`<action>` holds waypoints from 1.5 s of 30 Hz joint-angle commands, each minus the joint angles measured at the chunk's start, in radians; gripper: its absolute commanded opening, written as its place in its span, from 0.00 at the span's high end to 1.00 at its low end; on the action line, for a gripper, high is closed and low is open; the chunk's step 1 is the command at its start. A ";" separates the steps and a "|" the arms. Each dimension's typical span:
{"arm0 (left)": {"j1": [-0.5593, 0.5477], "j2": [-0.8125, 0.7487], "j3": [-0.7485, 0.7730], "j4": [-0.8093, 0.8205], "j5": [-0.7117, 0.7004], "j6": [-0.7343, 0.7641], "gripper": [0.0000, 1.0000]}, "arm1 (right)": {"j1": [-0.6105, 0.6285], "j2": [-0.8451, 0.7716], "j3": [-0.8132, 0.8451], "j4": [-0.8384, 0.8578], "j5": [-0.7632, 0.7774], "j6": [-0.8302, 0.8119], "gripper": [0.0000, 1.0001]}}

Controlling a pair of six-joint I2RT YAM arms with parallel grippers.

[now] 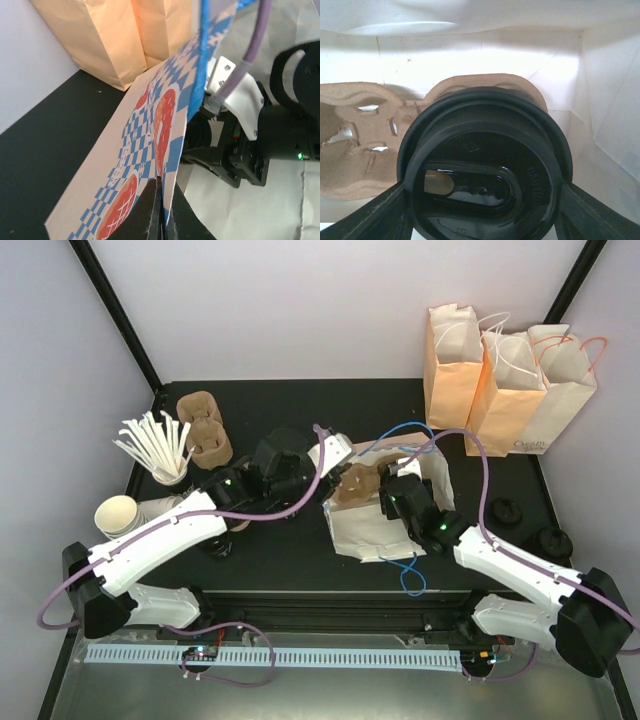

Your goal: Pack the takeout coffee

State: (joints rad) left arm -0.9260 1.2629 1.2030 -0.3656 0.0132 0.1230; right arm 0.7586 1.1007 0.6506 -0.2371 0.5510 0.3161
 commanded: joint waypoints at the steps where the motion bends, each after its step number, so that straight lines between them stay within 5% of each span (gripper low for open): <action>1: 0.076 0.001 0.118 0.023 0.261 -0.127 0.98 | -0.004 0.006 0.038 -0.032 0.021 -0.010 0.47; 12: 0.213 0.126 0.227 -0.058 0.638 -0.301 0.98 | -0.004 0.107 0.184 -0.311 -0.032 0.076 0.48; 21: 0.261 0.210 0.301 -0.115 0.799 -0.433 0.98 | -0.006 0.121 0.230 -0.453 -0.078 0.136 0.48; 32: 0.334 0.335 0.368 -0.235 0.859 -0.508 0.98 | -0.098 0.234 0.340 -0.567 -0.296 0.084 0.48; 45: 0.373 0.476 0.567 -0.387 0.715 -0.318 0.97 | -0.161 0.418 0.446 -0.634 -0.388 0.012 0.48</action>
State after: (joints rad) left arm -0.5533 1.7309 1.6794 -0.7147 0.7654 -0.2909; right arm 0.6155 1.4597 1.0935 -0.8047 0.2440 0.3489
